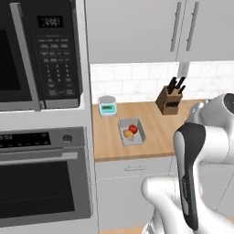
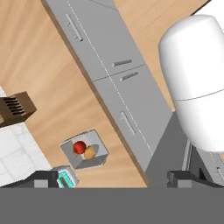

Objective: Take the meat container that has the fish and place it on the second highest rack of the freezer. Then take the vegetable container that has the tomato and potato and place it on the highest rack of the freezer.

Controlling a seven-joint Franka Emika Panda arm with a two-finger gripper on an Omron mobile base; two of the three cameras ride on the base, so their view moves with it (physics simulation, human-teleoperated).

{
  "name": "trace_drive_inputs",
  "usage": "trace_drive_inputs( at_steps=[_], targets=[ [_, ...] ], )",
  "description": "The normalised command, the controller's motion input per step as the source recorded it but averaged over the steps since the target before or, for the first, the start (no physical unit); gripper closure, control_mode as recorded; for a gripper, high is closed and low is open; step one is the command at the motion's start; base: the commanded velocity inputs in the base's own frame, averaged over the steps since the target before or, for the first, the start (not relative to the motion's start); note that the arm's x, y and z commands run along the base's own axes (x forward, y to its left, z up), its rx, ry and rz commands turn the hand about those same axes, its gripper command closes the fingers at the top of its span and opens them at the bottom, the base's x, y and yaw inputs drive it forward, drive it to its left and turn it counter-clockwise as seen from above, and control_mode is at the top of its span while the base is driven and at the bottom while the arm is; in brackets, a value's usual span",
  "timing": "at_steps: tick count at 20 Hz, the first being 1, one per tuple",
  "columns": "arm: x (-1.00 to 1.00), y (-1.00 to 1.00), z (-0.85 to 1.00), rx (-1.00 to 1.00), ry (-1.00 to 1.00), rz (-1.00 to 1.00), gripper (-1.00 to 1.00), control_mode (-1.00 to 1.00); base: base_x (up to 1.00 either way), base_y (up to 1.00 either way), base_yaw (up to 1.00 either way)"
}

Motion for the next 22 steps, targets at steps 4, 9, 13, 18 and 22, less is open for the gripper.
trace_drive_inputs(
  at_steps=[4,9,13,18,22],
  targets=[
    [0.00,0.00,0.00,0.00,0.00,0.00,-1.00,1.00,0.23,0.26,0.10],
    [0.55,-0.03,-0.18,-0.07,0.01,0.11,-1.00,-1.00,0.18,0.13,0.08],
    [1.00,-0.10,-0.75,-0.14,0.15,0.31,-1.00,-1.00,0.00,0.00,0.00],
    [1.00,-0.29,-0.97,-0.17,0.21,0.51,-1.00,-1.00,0.00,0.00,0.00],
    [1.00,-0.34,-0.76,-0.13,0.14,0.52,-1.00,-1.00,0.00,0.00,0.00]
  ],
)
